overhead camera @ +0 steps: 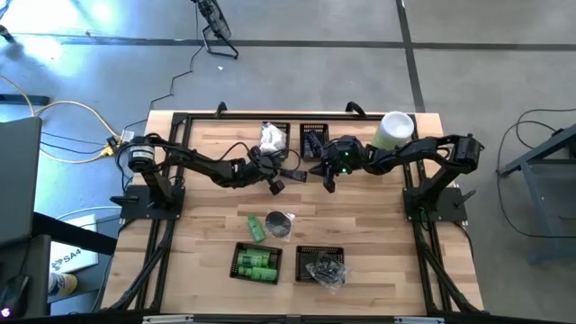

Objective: Pick & Place Travel size toiletries
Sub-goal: Put the blue shave cream into the top right black bin

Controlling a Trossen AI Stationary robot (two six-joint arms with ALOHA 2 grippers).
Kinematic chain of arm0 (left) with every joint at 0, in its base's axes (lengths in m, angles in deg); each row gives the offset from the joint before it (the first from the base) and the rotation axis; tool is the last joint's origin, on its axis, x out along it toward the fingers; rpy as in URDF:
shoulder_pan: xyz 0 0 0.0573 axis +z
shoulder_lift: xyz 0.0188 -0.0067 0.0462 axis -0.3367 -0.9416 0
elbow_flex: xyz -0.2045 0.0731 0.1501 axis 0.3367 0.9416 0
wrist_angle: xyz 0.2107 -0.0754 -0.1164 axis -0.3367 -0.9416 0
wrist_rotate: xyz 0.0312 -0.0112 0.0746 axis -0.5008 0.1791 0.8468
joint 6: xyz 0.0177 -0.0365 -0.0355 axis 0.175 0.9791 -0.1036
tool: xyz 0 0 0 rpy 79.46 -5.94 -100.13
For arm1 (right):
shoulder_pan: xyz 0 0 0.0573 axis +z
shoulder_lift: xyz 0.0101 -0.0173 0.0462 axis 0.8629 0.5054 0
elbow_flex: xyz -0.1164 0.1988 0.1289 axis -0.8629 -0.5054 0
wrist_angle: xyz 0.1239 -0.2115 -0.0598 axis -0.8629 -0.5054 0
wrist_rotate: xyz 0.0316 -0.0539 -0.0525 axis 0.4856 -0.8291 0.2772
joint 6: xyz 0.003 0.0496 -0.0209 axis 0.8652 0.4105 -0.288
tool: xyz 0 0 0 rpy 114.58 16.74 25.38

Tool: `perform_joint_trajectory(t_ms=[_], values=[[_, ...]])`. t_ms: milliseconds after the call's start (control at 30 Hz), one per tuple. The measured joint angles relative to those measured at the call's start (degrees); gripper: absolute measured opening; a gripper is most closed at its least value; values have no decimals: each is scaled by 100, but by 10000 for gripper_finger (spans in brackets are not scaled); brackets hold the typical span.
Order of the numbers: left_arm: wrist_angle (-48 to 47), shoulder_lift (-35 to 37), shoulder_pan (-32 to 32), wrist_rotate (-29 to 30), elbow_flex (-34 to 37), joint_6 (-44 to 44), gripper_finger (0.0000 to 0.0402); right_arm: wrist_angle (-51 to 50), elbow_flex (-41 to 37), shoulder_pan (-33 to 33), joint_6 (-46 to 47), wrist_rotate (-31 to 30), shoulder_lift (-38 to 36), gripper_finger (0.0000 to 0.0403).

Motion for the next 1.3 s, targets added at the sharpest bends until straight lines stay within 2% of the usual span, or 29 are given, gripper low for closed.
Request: perform_joint_trajectory(t_ms=[1167,1300], values=[[30,-57,-129,-557,2,168,0,39,0,0,-34,175,0,3],[-37,-57,-205,-394,2,160,0,39,0,0,-66,210,0,3]])
